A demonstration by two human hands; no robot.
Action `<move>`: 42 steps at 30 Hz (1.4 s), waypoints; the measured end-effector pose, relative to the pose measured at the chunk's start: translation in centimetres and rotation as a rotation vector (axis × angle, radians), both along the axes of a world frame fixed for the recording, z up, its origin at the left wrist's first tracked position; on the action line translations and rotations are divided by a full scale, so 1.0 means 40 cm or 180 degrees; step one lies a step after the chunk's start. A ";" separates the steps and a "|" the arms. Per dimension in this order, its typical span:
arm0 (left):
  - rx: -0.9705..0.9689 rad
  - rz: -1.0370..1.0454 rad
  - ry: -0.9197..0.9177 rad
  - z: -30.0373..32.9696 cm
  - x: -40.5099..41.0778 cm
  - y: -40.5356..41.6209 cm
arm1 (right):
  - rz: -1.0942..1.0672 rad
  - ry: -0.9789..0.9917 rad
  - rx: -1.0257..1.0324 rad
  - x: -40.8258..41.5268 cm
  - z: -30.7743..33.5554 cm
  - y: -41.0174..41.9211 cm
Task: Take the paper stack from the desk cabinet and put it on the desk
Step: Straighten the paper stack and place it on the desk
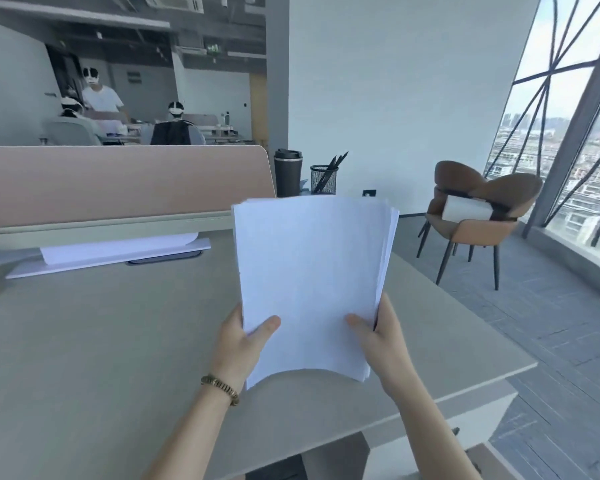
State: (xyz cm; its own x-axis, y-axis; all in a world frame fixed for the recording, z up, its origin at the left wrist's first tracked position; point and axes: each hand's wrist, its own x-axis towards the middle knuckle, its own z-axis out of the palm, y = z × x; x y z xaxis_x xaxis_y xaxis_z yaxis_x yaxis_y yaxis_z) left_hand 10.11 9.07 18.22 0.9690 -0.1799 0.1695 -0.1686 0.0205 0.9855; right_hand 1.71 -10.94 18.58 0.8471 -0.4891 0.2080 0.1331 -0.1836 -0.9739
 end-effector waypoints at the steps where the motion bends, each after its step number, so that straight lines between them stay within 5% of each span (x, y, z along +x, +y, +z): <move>1: -0.0043 -0.0014 0.0095 -0.012 0.008 0.001 | -0.0026 0.0018 0.0009 0.007 -0.006 0.003; 15: -0.0535 -0.0207 -0.0064 0.033 0.092 -0.014 | -0.0228 -0.0907 -0.0024 0.098 0.143 -0.001; 25: -0.0300 -0.0097 -0.0057 0.000 0.095 -0.033 | -0.0399 -0.0921 0.0203 0.111 0.081 0.001; 42: 0.0103 0.0082 0.0235 -0.061 0.101 -0.068 | -0.0240 -0.0091 0.0205 0.117 -0.137 -0.033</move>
State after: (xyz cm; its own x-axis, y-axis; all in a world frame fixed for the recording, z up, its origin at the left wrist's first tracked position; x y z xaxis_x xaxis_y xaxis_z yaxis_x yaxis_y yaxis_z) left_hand 14.16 6.35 15.79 0.9830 -0.1590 0.0920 -0.0956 -0.0151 0.9953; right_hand 6.37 -12.27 13.11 0.8015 -0.5644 0.1977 0.1493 -0.1312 -0.9800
